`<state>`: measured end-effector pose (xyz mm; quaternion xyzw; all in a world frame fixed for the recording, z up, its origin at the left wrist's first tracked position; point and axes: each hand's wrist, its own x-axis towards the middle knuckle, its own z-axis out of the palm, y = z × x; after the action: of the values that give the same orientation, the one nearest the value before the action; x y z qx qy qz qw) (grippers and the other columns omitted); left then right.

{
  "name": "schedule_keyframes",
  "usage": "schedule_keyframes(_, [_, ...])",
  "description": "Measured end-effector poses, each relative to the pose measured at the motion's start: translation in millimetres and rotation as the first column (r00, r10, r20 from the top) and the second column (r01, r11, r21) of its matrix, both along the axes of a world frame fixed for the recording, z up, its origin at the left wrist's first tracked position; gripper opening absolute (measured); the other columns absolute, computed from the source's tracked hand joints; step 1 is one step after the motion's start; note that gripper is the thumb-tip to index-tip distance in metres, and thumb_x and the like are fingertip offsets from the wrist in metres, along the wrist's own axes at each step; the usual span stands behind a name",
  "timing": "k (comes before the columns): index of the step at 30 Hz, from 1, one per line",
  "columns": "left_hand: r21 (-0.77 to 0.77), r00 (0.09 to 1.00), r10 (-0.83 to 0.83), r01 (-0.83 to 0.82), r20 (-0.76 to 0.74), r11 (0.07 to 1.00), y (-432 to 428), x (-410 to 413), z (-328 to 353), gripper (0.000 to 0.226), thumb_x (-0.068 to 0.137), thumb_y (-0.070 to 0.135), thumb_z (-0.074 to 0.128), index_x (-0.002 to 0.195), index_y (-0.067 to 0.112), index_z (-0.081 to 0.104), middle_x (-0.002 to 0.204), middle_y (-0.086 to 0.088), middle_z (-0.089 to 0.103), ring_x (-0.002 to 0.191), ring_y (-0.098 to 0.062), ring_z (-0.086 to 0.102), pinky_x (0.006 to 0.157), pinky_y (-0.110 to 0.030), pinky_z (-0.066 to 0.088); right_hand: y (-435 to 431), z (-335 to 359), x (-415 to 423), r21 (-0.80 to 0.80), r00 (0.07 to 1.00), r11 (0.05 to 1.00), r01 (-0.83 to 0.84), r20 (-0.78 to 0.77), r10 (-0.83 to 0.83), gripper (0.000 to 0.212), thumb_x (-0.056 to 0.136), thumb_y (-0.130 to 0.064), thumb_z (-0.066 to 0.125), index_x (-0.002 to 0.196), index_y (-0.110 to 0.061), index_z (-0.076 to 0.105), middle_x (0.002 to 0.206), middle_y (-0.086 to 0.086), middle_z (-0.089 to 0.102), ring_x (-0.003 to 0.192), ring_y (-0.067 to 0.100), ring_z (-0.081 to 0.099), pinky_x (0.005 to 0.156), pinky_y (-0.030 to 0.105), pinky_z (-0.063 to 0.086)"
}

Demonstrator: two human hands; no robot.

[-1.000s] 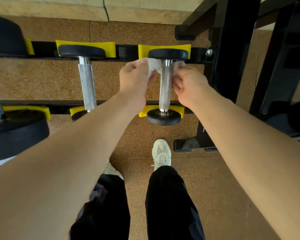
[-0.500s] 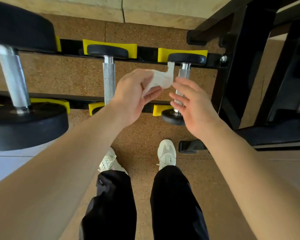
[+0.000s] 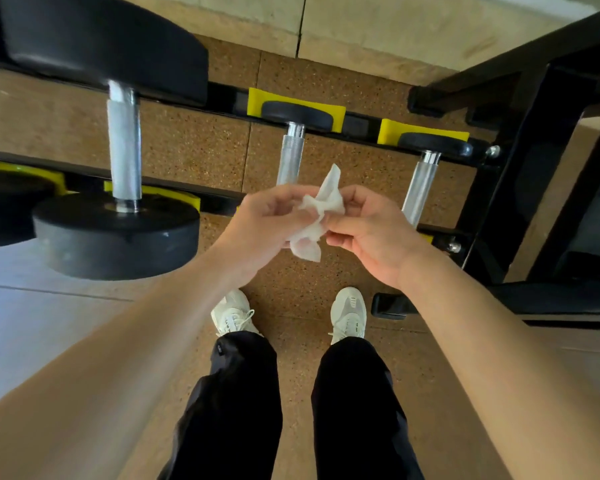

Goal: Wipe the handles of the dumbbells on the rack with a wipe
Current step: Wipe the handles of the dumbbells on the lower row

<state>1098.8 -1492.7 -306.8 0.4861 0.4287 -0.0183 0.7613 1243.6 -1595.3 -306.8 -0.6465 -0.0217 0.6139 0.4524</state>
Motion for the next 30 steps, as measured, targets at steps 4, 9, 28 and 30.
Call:
schedule_keyframes(4, [0.184, 0.992, -0.021, 0.043, -0.121, 0.982, 20.6, -16.9, 1.8, 0.026, 0.09, 0.011, 0.074, 0.109, 0.027, 0.073, 0.097, -0.006, 0.076, 0.087, -0.027, 0.074, 0.086, -0.05, 0.06, 19.3, -8.4, -18.3, -0.019, 0.991, 0.999, 0.032, 0.13, -0.029, 0.021, 0.084, 0.002, 0.073, 0.1, -0.006, 0.063, 0.101, 0.015, 0.07, 0.087, 0.024, 0.07, 0.073, 0.031, 0.058])
schedule_keyframes(9, [0.35, 0.937, 0.228, -0.126, -0.265, 0.928, 52.6, -9.6, -18.8, 0.025, 0.092, 0.01, 0.068, 0.106, 0.03, 0.072, 0.095, 0.009, 0.071, 0.08, -0.007, 0.07, 0.067, -0.026, 0.059, 27.4, -41.6, -28.0, -0.175, 0.854, 0.979, -0.101, 0.489, 0.176, 0.034, 0.083, -0.022, 0.079, 0.115, -0.021, 0.067, 0.107, -0.008, 0.068, 0.101, 0.007, 0.065, 0.088, 0.029, 0.053])
schedule_keyframes(28, [0.49, 0.896, -0.057, 0.293, -0.441, 0.821, 52.7, 4.6, -50.1, 0.014, 0.087, 0.017, 0.078, 0.099, 0.023, 0.077, 0.099, 0.009, 0.069, 0.089, -0.008, 0.064, 0.075, -0.02, 0.051, 7.9, -71.8, -44.6, -0.204, 0.692, 0.914, -0.35, 0.601, 0.399, 0.013, 0.091, -0.03, 0.07, 0.095, -0.019, 0.077, 0.092, -0.013, 0.072, 0.088, -0.005, 0.062, 0.072, 0.001, 0.041])
schedule_keyframes(30, [0.614, 0.951, 0.017, 0.185, -0.308, 0.767, 53.0, 15.3, -44.1, 0.019, 0.089, 0.017, 0.075, 0.107, 0.023, 0.076, 0.095, 0.013, 0.068, 0.086, 0.0, 0.062, 0.076, -0.016, 0.05, 6.7, -72.1, -42.8, -0.193, 0.713, 0.919, -0.345, 0.582, 0.39, 0.011, 0.09, -0.028, 0.071, 0.094, -0.019, 0.077, 0.092, -0.013, 0.072, 0.088, -0.006, 0.062, 0.073, 0.001, 0.041])
